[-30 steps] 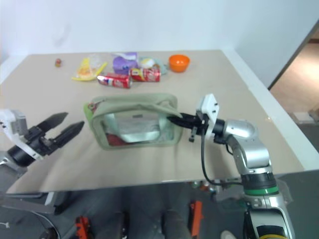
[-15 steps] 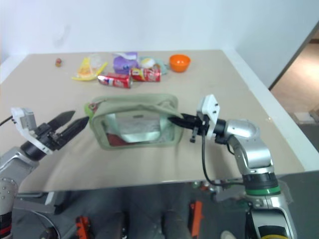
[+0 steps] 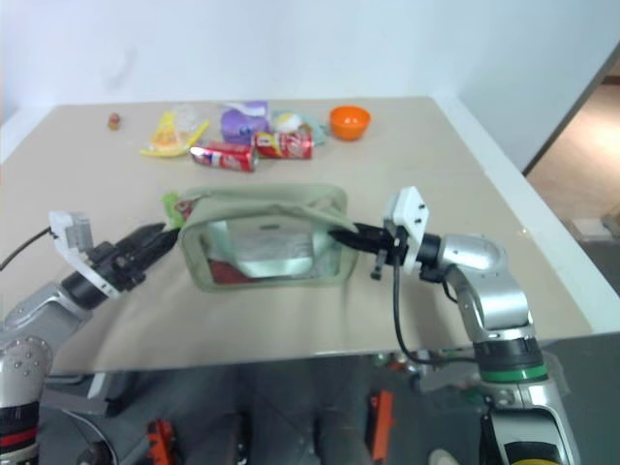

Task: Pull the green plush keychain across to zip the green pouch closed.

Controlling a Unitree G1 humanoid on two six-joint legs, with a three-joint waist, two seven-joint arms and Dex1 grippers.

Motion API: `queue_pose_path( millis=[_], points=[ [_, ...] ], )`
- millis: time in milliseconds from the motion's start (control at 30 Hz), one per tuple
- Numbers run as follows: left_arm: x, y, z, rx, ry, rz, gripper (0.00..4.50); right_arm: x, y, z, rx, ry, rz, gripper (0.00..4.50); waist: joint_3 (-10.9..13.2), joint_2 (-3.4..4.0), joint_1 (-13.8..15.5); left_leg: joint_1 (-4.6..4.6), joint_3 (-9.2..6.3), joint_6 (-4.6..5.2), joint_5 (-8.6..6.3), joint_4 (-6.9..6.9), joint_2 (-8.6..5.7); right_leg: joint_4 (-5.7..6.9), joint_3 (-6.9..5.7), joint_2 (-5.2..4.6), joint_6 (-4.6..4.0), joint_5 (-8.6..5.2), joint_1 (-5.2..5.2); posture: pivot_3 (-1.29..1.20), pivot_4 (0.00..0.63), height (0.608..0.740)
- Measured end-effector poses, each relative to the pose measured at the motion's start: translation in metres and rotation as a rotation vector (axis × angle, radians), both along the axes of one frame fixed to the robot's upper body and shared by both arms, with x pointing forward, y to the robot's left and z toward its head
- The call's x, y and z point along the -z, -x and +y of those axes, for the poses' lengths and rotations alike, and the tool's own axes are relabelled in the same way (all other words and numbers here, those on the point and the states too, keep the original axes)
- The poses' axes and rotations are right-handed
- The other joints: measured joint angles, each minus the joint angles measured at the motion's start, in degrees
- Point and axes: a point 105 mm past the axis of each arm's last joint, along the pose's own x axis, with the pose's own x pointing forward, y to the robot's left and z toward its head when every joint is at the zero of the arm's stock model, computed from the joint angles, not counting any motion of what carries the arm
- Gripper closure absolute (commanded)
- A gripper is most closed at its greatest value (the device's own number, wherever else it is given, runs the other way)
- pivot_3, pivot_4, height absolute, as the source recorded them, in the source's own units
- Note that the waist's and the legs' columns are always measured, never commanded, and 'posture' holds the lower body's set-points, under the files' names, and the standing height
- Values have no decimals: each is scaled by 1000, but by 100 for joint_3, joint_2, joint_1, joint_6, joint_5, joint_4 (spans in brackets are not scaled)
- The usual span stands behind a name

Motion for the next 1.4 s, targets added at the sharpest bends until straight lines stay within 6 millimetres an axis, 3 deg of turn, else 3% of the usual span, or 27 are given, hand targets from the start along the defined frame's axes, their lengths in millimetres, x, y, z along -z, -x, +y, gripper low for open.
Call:
queue_pose_path(
  millis=[600, 700, 733, 833, 1133, 1400],
  points=[
    [-2, -8, -3, 29, 14, -11, 3195, 2, 2, -5, 18, 19, -9, 4500, 0, -1, 3, -4, -2, 0, 0, 1, -1, -1, -1, -1, 3, 0, 0, 0, 150, 740],
    [-7, -10, 1, 5, 3, -37, 2443, 2, 2, -5, 19, 21, -12, 4500, 0, -1, 5, -4, -2, 0, 0, 1, -1, -2, -1, -1, 3, 0, 0, 0, 150, 740],
    [-9, -12, 3, -6, -3, -50, 1959, 1, 2, -5, 19, 22, -13, 4500, 0, -1, 6, -4, -2, 0, 0, 1, -1, -2, -1, -1, 3, 0, 0, 0, 150, 740],
    [-11, -13, 6, -32, -77, -82, 1119, 1, 2, -5, 19, 23, -14, 4500, 0, -1, 5, -4, -2, 0, 0, 1, -1, -3, -1, -1, 3, 0, -1, 0, 150, 740],
    [-3, -15, -2, 34, -264, -148, 1119, 1, 1, -5, 22, 27, -18, 4500, 0, -1, 7, -6, -2, 0, 0, 1, -1, -5, -2, -1, 3, 0, -1, 0, 150, 740],
    [-6, -23, -4, 70, -268, -163, 1119, 0, 1, -5, 26, 29, -23, 4500, 0, -1, 6, -8, -2, 0, 0, 0, -1, -5, -2, -1, 5, 0, -2, 0, 150, 740]
  ],
)
